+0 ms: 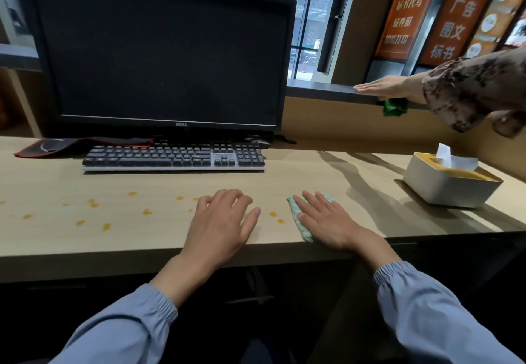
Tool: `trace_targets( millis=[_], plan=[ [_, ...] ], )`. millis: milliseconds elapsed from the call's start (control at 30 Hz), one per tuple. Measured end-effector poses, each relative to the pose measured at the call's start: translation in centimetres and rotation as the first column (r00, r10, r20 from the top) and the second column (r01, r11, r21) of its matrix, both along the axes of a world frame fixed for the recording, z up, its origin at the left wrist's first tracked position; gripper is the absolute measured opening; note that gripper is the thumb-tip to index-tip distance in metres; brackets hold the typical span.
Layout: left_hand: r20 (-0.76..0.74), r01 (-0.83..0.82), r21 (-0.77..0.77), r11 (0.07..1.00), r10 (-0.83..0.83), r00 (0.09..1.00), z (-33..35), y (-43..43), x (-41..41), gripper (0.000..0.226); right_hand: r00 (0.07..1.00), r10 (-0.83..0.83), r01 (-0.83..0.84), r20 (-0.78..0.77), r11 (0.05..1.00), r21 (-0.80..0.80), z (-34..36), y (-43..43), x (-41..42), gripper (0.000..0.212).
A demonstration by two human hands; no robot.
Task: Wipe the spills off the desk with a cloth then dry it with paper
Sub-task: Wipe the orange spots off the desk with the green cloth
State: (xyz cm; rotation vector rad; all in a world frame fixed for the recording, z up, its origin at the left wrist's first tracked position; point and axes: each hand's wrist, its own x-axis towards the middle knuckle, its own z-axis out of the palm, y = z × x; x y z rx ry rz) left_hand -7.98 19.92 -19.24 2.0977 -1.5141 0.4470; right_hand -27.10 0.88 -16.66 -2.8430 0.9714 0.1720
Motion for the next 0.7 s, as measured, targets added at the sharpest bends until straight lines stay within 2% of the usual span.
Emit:
trace_targets(
  millis=[100,200,367,700],
  plan=[
    [0.031,-0.040,-0.008,0.999,0.040,0.999,0.1,0.4,0.7,0.046,1.000,-0.003,0.003,-0.012,1.000,0.010,0.0,-0.2,0.1,0.056],
    [-0.008,-0.095,-0.053,0.994,0.095,0.995,0.7,0.2,1.0,0.045,1.000,-0.002,0.002,-0.019,1.000,0.006,0.0,-0.6,0.5,0.057],
    [-0.057,-0.114,-0.042,0.993,0.111,0.992,0.1,-0.5,1.1,0.046,0.999,-0.008,0.008,-0.041,1.000,0.015,0.0,-2.6,2.7,0.057],
    [0.014,-0.136,0.005,0.991,0.136,0.991,0.0,-0.4,0.7,0.052,0.995,-0.015,0.016,-0.098,1.000,0.009,0.9,-10.0,10.8,0.057]
  ],
)
